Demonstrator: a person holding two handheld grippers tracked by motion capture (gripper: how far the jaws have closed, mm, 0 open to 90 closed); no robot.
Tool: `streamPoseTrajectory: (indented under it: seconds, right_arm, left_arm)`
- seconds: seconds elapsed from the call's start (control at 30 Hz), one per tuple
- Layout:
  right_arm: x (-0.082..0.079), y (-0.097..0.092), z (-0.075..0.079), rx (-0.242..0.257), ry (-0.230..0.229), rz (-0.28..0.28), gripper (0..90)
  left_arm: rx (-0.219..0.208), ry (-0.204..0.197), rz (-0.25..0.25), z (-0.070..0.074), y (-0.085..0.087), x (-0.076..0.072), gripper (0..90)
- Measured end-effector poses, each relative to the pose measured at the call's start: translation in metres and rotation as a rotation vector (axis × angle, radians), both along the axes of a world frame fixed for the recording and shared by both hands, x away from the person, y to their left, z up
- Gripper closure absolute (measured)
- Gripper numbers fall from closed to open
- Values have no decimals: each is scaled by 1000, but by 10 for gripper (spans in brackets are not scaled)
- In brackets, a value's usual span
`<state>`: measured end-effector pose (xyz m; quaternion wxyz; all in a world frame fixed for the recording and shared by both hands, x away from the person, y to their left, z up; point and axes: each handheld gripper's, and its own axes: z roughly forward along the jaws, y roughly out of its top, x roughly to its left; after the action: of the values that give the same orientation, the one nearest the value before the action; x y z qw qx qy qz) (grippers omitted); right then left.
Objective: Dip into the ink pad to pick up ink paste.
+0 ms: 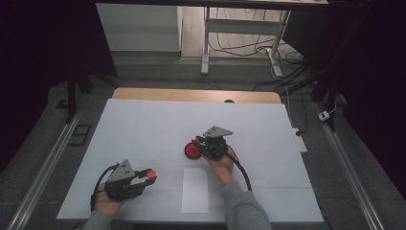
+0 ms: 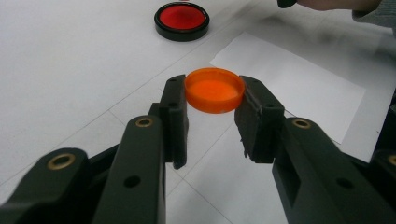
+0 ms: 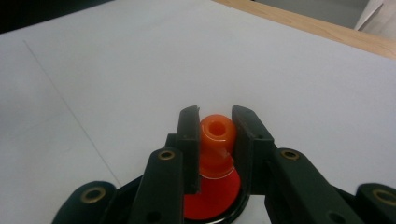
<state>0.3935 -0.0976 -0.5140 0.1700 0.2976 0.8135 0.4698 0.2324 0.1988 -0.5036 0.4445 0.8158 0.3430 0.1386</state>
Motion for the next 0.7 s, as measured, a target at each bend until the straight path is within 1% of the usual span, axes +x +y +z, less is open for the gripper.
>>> streamPoseTrajectory:
  seconds: [0.1, 0.2, 0.37, 0.43, 0.47, 0.5, 0.57, 0.63, 0.7]
  right_arm:
    - [1, 1, -2, -7, 5, -5, 732]
    - [2, 3, -3, -10, 7, -1, 732]
    - [3, 5, -6, -29, 13, 9, 731]
    - [3, 7, -9, -46, 21, 15, 731]
    - [4, 7, -11, -69, 31, 22, 732]
    - [3, 7, -12, -62, 25, 18, 732]
    - [4, 7, -12, -49, 39, 11, 732]
    - [3, 8, -12, -68, 34, 13, 733]
    - [3, 7, -12, -64, 35, 9, 733]
  left_arm:
    - [0, 2, -1, 0, 0, 0, 648]
    - [0, 6, -2, 0, 0, 0, 648]
    - [1, 11, -3, -1, 0, 1, 648]
    - [2, 12, -3, -1, 0, 1, 648]
    - [2, 12, -3, -1, 0, 1, 648]
    - [2, 12, -4, -1, 0, 1, 648]
    - [2, 13, -5, -1, 0, 1, 648]
    - [5, 13, -9, -1, 0, 1, 648]
    - [5, 12, -6, -1, 0, 0, 648]
